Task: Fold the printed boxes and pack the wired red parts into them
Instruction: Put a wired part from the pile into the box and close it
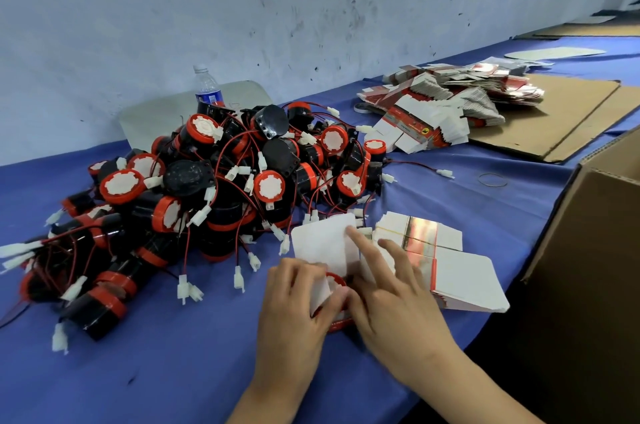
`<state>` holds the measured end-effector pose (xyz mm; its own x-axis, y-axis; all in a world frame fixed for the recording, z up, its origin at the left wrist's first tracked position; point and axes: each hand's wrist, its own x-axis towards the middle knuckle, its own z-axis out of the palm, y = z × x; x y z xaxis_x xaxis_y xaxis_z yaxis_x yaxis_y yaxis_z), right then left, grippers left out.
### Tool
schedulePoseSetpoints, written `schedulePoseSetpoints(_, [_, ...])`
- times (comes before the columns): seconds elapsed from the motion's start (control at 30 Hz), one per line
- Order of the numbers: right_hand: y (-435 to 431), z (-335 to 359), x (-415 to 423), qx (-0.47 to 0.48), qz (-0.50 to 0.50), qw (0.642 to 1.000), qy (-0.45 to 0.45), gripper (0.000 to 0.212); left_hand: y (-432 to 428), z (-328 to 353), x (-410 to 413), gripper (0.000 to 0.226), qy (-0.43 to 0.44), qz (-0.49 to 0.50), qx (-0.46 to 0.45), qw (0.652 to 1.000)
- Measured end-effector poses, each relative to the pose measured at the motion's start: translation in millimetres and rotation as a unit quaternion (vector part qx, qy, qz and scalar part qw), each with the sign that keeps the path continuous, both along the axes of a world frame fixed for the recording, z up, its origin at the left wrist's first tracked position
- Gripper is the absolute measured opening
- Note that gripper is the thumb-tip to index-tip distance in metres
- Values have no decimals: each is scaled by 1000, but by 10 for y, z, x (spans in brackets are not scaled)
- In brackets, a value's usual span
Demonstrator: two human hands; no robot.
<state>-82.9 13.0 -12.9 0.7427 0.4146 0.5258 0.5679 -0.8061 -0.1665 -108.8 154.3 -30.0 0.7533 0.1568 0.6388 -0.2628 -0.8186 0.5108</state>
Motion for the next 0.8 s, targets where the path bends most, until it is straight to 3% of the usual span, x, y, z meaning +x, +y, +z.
schedulePoseSetpoints(0.17, [60, -170, -68, 149, 31, 988, -10, 35, 28, -8, 30, 46, -8, -31, 41, 999])
schedulePoseSetpoints(0.3, [1, -245, -91, 177, 43, 982, -48, 25, 32, -7, 36, 42, -6, -35, 49, 998])
schedulePoseSetpoints(0.47, [-128, -259, -70, 149, 75, 982, -82, 31, 14, 26, 25, 37, 1, -42, 22, 999])
schedulePoseSetpoints(0.63, [-197, -276, -105, 176, 109, 978, -11, 30, -7, 28, -6, 30, 26, -36, -22, 999])
schedulePoseSetpoints(0.7, [-191, -291, -122, 227, 112, 967, 28, 30, -13, 28, -6, 23, 8, -40, 16, 999])
schedulePoseSetpoints(0.8, [-178, -305, -143, 278, 109, 954, 38, 33, -37, 30, -1, 31, -9, -53, 72, 996])
